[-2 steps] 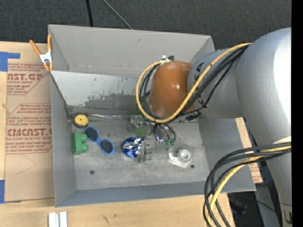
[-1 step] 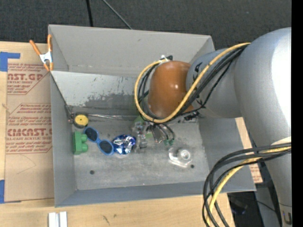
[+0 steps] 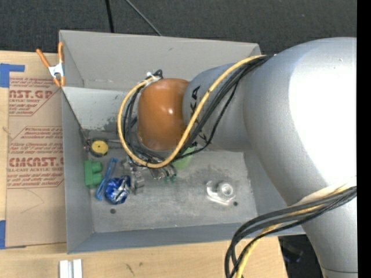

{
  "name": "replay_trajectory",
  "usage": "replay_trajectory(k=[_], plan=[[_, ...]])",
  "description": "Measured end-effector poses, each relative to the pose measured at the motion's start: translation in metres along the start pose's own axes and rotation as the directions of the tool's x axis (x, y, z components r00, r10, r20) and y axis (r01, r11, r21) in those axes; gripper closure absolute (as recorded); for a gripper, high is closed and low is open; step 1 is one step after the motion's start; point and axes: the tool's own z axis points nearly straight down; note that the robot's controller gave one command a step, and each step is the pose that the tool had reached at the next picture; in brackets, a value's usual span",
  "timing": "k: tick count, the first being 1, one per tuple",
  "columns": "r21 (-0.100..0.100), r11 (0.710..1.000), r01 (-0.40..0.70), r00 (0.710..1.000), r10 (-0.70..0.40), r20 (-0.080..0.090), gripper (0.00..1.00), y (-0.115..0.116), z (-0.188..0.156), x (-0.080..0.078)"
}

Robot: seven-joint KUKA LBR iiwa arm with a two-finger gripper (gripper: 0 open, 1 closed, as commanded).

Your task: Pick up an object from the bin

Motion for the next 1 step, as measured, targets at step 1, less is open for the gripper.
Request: replay_trajectory(k=[1], plan=[[0.003, 1.0, 0.01, 1.0, -0.01, 0.009, 1.0, 0.0145, -0.1145, -0.0307]])
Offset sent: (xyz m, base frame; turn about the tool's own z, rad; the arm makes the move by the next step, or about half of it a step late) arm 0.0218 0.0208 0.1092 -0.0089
